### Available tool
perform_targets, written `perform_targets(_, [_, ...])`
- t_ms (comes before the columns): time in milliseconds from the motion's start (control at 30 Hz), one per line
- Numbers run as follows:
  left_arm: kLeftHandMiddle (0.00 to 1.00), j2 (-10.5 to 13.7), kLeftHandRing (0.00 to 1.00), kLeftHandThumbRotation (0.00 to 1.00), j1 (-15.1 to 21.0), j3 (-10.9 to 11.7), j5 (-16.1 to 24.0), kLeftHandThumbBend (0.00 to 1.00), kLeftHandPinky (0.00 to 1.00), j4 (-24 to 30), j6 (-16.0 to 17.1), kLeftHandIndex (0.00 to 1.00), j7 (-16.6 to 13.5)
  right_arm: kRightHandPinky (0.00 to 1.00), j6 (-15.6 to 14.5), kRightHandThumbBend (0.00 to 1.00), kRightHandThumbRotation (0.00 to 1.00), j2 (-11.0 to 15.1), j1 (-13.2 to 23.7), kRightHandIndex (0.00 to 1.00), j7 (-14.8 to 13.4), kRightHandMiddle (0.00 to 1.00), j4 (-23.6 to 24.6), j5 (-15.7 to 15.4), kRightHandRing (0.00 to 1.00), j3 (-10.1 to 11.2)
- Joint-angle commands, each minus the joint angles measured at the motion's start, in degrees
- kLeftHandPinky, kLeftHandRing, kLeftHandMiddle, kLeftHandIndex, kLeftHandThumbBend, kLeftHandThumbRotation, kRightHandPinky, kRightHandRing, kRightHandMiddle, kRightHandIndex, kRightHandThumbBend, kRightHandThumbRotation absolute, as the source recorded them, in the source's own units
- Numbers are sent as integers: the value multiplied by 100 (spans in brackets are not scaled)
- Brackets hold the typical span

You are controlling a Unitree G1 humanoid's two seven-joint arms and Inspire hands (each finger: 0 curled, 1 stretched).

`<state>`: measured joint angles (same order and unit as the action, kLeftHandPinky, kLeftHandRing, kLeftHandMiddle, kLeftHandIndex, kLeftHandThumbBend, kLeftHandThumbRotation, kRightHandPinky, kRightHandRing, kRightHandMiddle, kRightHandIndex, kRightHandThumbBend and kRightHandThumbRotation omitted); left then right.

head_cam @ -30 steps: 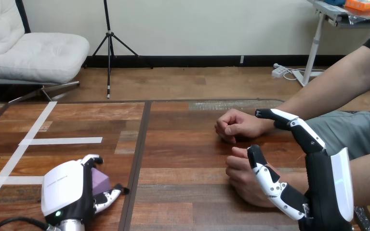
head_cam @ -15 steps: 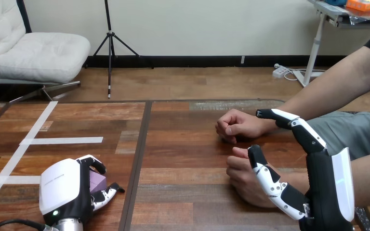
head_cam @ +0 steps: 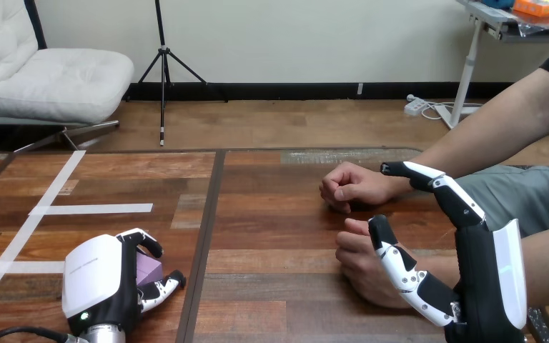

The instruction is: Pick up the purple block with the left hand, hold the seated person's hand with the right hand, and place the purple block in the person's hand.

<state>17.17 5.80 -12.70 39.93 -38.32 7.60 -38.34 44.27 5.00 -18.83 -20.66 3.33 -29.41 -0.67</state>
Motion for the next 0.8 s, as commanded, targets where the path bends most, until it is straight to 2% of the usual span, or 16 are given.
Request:
perform_targets(0, [45, 61, 38, 0, 300, -26, -46, 47, 32, -48, 176, 51, -156, 75, 78, 41, 33, 67, 252, 70, 3, 74, 190, 7, 77, 42])
perform_targets(400, [47, 93, 41, 0, 258, -5, -133, 50, 34, -45, 602, 52, -345, 75, 71, 41, 34, 65, 255, 71, 3, 74, 193, -17, 77, 56])
perform_targets(567, [48, 101, 41, 0, 219, 36, -285, 52, 35, -36, 990, 53, -343, 74, 50, 42, 33, 43, 242, 71, 3, 74, 212, 0, 77, 58])
perform_targets(767, [49, 42, 41, 2, 143, 166, -695, 55, 33, 26, 1490, 53, -125, 75, 56, 42, 33, 48, 248, 71, -13, 74, 202, -25, 77, 75])
